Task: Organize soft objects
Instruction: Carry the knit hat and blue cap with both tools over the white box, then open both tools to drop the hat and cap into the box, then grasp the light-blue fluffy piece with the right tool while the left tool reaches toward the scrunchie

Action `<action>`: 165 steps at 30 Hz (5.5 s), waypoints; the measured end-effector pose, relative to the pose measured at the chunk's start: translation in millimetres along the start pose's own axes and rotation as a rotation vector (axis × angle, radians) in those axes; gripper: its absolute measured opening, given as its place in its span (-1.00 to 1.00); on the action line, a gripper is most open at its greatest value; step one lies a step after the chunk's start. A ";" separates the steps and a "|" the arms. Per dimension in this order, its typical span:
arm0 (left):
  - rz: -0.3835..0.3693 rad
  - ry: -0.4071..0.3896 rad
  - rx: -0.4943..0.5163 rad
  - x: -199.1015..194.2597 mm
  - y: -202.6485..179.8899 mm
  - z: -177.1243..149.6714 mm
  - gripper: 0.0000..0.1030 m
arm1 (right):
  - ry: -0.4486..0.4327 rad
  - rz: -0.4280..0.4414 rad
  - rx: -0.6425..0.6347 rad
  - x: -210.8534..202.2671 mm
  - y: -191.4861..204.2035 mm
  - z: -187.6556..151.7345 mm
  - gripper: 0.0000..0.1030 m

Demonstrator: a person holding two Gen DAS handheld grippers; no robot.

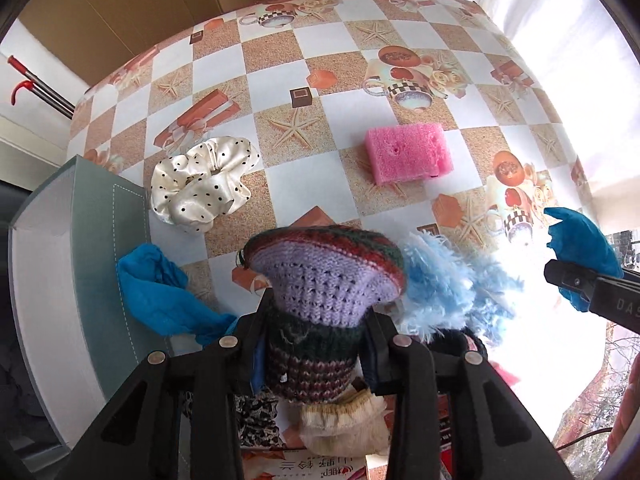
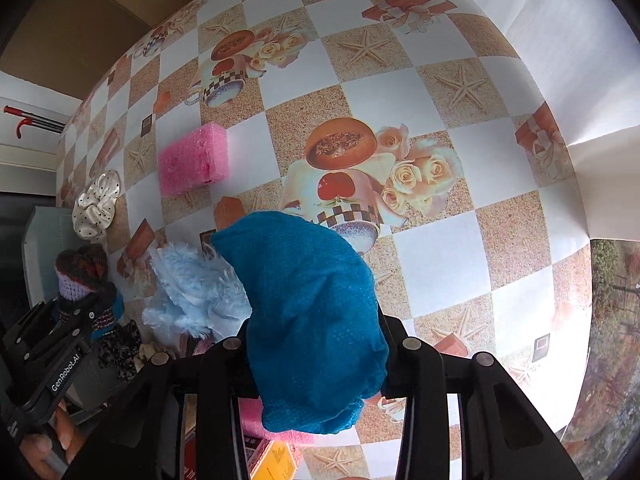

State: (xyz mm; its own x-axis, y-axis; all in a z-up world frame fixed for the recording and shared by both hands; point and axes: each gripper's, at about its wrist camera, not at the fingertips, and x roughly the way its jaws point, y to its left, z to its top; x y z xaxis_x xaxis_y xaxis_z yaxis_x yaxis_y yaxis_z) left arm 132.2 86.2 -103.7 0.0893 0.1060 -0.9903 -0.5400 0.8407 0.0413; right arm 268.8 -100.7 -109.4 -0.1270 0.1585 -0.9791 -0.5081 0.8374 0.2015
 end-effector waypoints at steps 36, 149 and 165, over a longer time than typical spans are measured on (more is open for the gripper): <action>-0.104 -0.198 0.325 -140.5 5.2 -176.9 -0.23 | -0.161 0.042 -0.109 -110.1 114.3 -159.4 -0.22; -0.005 -0.218 -0.424 -111.7 220.4 -183.1 0.99 | 0.043 0.060 -0.602 -50.0 353.1 -106.7 1.00; -0.065 -0.137 -0.144 -106.8 119.5 -143.1 0.99 | 0.073 -0.014 -0.177 -105.2 124.9 -49.0 1.00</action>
State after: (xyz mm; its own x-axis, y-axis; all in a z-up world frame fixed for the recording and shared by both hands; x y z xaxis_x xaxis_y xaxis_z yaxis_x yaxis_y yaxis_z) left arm -61.6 99.4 -11.9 0.2353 0.1337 -0.9627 -0.6423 0.7648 -0.0508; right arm 177.0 -38.4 20.1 -0.1767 0.1035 -0.9788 -0.6515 0.7331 0.1951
